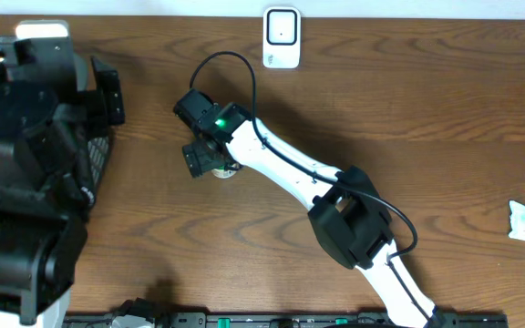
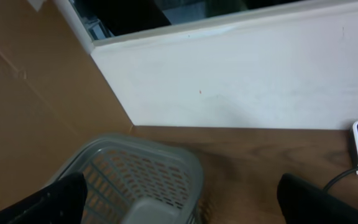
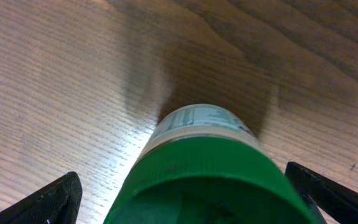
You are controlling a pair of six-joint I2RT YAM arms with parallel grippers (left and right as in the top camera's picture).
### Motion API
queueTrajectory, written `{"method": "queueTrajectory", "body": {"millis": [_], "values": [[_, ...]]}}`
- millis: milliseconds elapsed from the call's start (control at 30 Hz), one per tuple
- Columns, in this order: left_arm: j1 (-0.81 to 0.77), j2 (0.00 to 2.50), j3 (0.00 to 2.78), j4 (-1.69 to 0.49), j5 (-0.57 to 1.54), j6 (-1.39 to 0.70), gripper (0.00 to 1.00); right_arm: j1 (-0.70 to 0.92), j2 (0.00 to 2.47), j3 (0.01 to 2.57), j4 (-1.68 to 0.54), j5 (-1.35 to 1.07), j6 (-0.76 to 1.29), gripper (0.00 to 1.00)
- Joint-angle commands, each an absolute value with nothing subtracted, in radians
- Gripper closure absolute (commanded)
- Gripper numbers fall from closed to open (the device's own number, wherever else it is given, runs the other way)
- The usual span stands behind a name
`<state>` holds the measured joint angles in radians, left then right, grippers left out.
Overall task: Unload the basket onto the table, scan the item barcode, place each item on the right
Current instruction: 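Lift the jar with the right gripper and carry it toward the scanner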
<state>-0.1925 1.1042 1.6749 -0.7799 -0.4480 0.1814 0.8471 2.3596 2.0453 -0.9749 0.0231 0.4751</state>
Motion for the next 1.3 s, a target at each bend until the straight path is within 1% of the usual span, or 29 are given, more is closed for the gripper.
{"method": "queueTrajectory", "body": {"millis": [0, 300, 533, 633, 700, 800, 867, 1067, 1200, 1267], "values": [[-0.188, 1.125, 1.673, -0.779, -0.458, 0.187, 0.02, 0.85, 2.361, 2.046, -0.981, 0.036, 0.493, 0.01], [-0.188, 1.151, 1.673, -0.782, -0.458, 0.187, 0.02, 0.845, 2.376, 2.046, -0.979, 0.037, 0.492, 0.01], [-0.188, 1.151, 1.673, -0.782, -0.458, 0.187, 0.02, 0.841, 2.405, 2.046, -0.935, 0.036, 0.492, 0.01], [-0.188, 1.151, 1.673, -0.782, -0.458, 0.187, 0.02, 0.832, 2.421, 2.046, -0.936, 0.036, 0.492, 0.03], [-0.188, 1.151, 1.673, -0.782, -0.458, 0.187, 0.02, 0.832, 2.428, 2.046, -0.946, 0.036, 0.492, 0.07], [-0.188, 1.151, 1.673, -0.782, -0.458, 0.187, 0.02, 0.832, 2.428, 2.046, -0.953, 0.036, 0.493, 0.15], [-0.188, 1.151, 1.673, -0.782, -0.458, 0.187, 0.02, 0.832, 2.428, 2.046, -0.958, 0.035, 0.493, 0.18], [-0.188, 1.155, 1.673, -0.782, -0.458, 0.187, 0.02, 0.822, 2.428, 2.047, -1.013, 0.032, 0.493, 0.41], [-0.188, 1.159, 1.673, -0.782, -0.458, 0.186, 0.02, 0.809, 2.428, 2.055, -1.061, 0.033, 0.493, 0.44], [-0.188, 1.162, 1.673, -0.782, -0.458, 0.187, 0.02, 0.802, 2.428, 2.075, -1.102, 0.032, 0.493, 0.47]]}}
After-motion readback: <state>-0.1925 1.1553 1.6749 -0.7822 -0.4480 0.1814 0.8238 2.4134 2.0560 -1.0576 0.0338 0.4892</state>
